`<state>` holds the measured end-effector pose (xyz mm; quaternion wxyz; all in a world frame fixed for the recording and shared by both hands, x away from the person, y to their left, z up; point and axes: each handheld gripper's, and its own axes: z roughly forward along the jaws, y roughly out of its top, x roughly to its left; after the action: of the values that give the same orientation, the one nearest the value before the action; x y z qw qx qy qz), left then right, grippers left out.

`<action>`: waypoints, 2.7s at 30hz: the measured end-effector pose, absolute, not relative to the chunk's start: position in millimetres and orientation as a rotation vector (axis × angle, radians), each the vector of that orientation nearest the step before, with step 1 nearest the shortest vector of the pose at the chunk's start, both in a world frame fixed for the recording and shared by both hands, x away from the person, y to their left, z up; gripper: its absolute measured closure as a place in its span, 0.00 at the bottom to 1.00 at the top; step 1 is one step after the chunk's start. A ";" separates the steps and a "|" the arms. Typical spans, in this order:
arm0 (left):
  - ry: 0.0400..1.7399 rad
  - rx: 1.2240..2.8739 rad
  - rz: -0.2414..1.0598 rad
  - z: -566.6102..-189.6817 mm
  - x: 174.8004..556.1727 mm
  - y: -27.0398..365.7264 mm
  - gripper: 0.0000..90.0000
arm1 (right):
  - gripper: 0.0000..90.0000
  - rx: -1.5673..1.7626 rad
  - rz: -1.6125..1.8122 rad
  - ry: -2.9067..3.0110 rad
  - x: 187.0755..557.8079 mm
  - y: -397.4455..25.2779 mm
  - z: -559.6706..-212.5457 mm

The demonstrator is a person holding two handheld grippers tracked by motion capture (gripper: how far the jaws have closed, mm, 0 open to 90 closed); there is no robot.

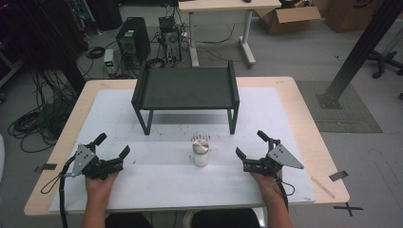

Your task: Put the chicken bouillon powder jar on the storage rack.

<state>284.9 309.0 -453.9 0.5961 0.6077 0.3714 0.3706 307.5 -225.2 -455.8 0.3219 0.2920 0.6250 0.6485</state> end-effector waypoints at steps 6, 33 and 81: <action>0.865 1.410 0.858 -453.8 285.1 309.3 0.00 | 0.00 0.767 1.704 1.644 307.7 -225.2 -455.7; 0.860 1.409 0.861 -453.9 284.7 309.2 0.00 | 0.00 0.725 1.750 1.738 312.1 -226.6 -426.1; 0.856 1.409 0.864 -454.0 284.4 309.0 0.00 | 0.00 0.454 1.621 2.366 336.3 -150.4 -413.0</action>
<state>284.4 309.0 -454.0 0.5973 0.6072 0.3687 0.3723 336.3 -150.4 -413.0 0.1187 0.1552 0.8092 0.5541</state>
